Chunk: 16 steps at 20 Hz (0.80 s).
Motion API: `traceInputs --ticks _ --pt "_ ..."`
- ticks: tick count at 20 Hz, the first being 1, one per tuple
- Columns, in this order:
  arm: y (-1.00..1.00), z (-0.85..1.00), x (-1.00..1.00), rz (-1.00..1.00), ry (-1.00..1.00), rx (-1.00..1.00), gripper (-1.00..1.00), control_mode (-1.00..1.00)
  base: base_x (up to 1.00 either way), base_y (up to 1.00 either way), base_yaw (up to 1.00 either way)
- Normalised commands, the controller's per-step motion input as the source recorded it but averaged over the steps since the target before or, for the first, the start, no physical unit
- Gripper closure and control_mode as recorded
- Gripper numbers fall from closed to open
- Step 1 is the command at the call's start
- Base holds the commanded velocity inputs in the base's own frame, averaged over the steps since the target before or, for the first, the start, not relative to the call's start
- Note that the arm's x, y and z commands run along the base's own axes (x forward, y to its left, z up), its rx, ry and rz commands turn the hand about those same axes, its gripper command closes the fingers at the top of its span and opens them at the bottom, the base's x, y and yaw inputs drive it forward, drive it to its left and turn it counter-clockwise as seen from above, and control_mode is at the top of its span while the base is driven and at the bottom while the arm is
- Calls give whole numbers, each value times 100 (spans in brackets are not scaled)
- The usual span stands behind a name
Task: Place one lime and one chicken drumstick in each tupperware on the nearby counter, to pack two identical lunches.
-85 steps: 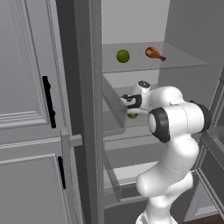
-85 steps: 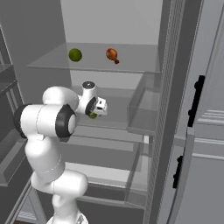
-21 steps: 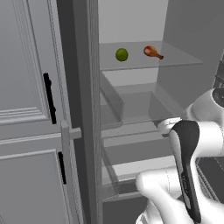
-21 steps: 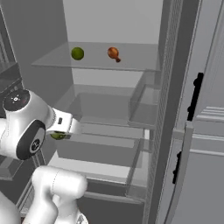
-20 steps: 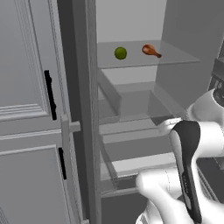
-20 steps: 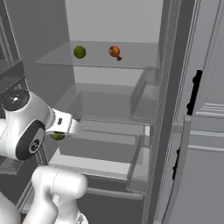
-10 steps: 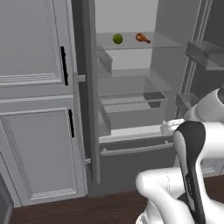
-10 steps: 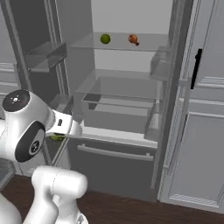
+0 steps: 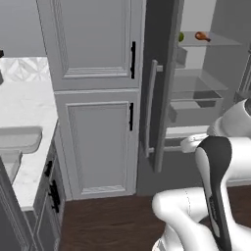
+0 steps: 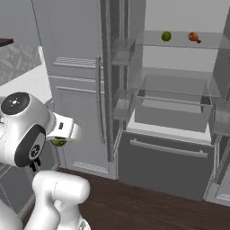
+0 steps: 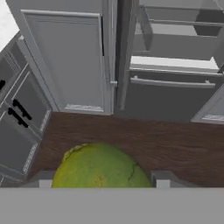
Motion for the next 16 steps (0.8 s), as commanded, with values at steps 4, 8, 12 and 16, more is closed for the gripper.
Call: traceInputs --ticks 4,8,12,16 --pt "0 0 0 0 0 0 100 100 57 98 22" --pt "0 0 0 0 0 0 100 100 82 83 26" --pt "0 0 0 0 0 0 100 100 89 64 23" --pt "0 0 0 0 0 0 100 100 88 27 22"
